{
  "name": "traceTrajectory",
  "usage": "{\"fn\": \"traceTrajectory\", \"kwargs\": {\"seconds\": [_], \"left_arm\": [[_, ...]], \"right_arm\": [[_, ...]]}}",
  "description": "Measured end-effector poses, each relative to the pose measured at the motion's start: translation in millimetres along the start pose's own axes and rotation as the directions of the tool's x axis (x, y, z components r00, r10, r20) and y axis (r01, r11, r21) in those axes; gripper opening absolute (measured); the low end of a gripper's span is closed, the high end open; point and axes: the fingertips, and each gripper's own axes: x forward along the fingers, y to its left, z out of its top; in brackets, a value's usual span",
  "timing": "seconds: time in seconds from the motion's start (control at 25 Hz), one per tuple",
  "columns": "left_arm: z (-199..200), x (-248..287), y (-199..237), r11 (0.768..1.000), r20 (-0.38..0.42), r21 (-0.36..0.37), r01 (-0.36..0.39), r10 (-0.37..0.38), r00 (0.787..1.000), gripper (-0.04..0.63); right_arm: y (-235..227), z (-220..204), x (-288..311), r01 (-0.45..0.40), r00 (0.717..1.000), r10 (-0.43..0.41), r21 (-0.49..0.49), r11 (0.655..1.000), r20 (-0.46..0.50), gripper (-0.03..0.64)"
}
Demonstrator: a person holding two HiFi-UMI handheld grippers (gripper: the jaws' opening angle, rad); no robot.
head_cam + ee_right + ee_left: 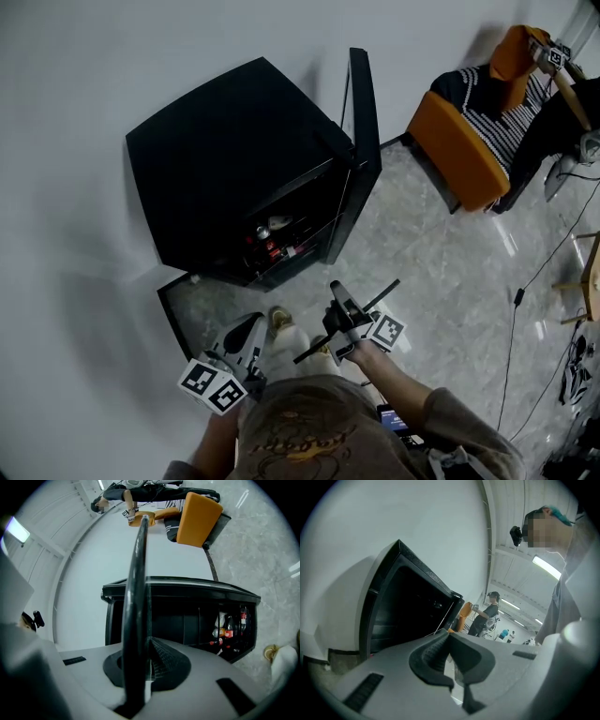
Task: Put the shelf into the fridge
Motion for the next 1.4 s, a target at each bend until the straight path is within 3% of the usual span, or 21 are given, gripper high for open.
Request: {"fn": "traceTrajectory", "kwargs": {"seconds": [0.76,1.4], "left_arm": [[-27.5,8.5,25.4,1.0,-0.027,-0.015,-0.017,0.016,1.0,0.002],[-32.3,22.2,39.7,1.0,-0.06,-0.017,-0.014,0.012,0.998,0.002]], "right_arm": [[-98.0,-6.8,30.0,0.081,0.996,-0.081,-0.012,0.997,0.024,0.028],[-146.7,-10.5,74.2,0.123,0.992,-0.123,0.002,0.992,0.0,0.028]]}}
